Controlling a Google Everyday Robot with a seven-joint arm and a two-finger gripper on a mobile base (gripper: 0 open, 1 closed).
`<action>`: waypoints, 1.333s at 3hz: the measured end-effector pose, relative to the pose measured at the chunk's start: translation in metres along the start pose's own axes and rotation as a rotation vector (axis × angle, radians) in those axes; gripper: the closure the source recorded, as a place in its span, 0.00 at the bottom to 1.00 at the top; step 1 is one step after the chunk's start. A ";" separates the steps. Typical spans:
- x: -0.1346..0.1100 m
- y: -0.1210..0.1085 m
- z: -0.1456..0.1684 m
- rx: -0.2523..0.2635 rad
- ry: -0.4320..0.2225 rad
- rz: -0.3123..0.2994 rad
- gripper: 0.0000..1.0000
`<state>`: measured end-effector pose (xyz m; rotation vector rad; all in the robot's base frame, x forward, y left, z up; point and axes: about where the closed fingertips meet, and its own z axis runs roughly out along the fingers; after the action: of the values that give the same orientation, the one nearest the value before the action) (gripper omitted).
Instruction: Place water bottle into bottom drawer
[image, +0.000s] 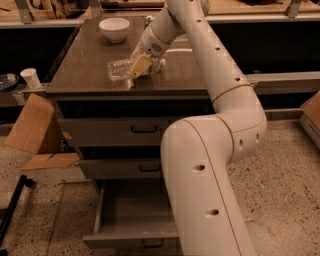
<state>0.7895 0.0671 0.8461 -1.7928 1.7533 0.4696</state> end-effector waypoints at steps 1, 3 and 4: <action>-0.025 0.004 -0.019 0.024 0.013 -0.048 1.00; -0.084 0.026 -0.070 0.138 -0.056 -0.022 1.00; -0.088 0.039 -0.053 0.111 -0.056 -0.027 1.00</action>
Offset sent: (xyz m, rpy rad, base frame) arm -0.1108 0.0271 0.0693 -0.0309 -0.1207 -0.0805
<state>0.7371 0.1044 0.9352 -1.7078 1.6815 0.4001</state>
